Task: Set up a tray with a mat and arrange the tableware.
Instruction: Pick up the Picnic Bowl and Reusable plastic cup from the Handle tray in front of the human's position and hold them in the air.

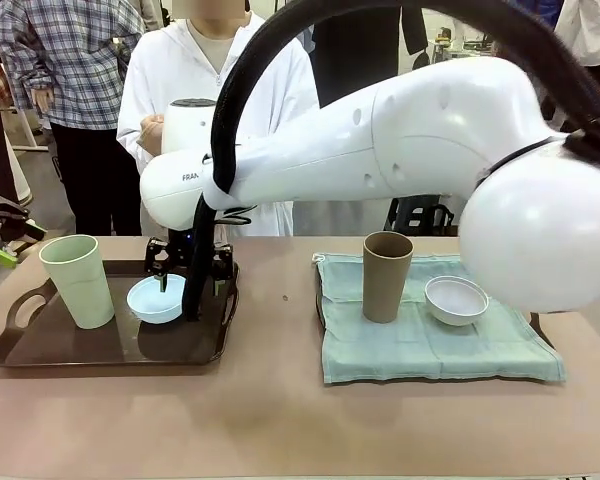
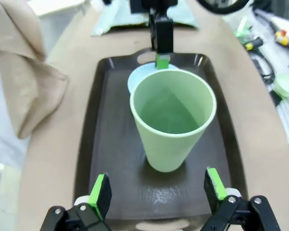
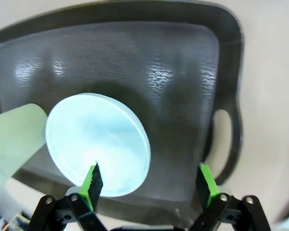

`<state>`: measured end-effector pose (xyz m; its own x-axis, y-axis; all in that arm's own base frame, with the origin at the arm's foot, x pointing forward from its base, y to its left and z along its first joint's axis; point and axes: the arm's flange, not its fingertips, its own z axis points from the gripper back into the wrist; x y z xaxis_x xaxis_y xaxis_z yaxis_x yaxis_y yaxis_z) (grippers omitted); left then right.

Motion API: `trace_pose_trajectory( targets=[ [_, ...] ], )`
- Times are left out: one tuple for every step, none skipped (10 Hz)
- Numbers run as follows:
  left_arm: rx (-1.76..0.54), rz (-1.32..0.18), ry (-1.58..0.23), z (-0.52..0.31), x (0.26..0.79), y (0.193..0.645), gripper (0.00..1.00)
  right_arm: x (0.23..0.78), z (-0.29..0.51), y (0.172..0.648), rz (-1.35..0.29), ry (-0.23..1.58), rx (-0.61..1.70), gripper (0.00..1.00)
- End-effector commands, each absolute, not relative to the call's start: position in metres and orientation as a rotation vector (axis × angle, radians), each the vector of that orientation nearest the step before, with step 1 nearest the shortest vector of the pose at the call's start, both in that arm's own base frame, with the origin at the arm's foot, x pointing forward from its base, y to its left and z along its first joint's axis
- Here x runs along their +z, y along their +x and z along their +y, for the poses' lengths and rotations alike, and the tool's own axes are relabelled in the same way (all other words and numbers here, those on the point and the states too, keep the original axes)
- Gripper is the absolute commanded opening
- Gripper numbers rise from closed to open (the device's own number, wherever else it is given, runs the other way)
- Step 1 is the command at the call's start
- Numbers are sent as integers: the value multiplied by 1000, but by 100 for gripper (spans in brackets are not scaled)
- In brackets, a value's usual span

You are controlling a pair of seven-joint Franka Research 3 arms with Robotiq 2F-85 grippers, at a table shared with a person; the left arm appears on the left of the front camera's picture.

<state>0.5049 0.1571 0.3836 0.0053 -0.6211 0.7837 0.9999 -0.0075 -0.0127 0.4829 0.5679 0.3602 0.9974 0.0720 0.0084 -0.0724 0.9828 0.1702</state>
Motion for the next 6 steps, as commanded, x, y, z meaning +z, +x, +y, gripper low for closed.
trace_pose_trajectory(
  targets=[
    [-1442, -703, -784, 158, 380, 510, 100, 353, 583, 494, 5, 165, 81, 100],
    [-1435, -729, -821, 154, 371, 507, 100, 349, 586, 494, 12, 159, 84, 100],
    [-1451, -745, -834, 150, 363, 508, 100, 348, 588, 497, 11, 157, 82, 100],
    [-1464, -770, -837, 147, 358, 508, 100, 345, 590, 498, 13, 155, 82, 100],
    [-1474, -811, -846, 141, 354, 508, 100, 343, 590, 499, 15, 149, 84, 100],
    [-1476, -834, -848, 136, 350, 507, 100, 339, 591, 499, 23, 145, 86, 100]
  ],
)
